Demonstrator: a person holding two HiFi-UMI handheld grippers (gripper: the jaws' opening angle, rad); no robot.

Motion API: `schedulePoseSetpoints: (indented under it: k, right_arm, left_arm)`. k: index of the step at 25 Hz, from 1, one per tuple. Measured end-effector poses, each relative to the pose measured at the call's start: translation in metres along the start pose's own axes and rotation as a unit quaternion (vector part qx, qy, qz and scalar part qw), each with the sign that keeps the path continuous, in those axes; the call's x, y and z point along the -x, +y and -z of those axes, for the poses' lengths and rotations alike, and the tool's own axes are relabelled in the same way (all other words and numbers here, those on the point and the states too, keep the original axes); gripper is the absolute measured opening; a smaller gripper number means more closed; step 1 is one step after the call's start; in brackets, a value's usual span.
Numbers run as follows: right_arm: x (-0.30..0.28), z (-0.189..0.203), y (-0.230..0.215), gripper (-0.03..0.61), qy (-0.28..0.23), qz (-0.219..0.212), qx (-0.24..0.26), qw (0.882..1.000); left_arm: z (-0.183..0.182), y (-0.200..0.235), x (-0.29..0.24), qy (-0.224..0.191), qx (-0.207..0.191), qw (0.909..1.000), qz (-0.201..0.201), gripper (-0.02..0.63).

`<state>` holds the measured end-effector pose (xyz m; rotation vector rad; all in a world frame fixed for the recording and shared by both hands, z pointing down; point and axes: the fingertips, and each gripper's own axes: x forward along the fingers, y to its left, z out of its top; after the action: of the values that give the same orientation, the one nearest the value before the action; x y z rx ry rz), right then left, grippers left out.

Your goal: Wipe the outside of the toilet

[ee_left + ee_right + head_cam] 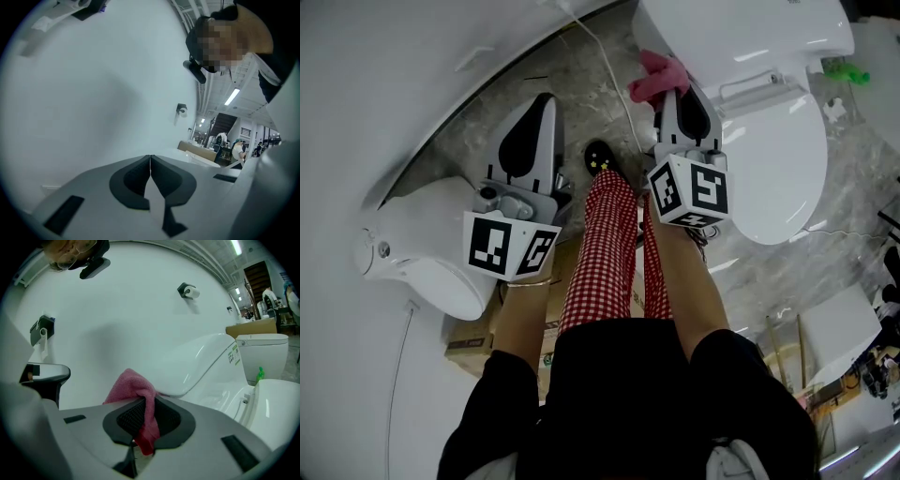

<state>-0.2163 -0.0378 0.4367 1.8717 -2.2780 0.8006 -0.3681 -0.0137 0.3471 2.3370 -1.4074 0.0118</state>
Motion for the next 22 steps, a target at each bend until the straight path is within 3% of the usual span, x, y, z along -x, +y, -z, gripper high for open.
schedulePoseSetpoints:
  k: [4, 22]
  right_arm:
    - [-0.007, -0.002, 0.012, 0.06, -0.008, -0.011, -0.005, 1.0]
    - [-0.047, -0.018, 0.026, 0.06, -0.039, 0.033, -0.052, 0.997]
  left_arm:
    - [0.0, 0.002, 0.003, 0.001, 0.001, 1.0, -0.001, 0.011]
    - [-0.004, 0.022, 0.008, -0.003, 0.01, 0.9999, -0.013, 0.011]
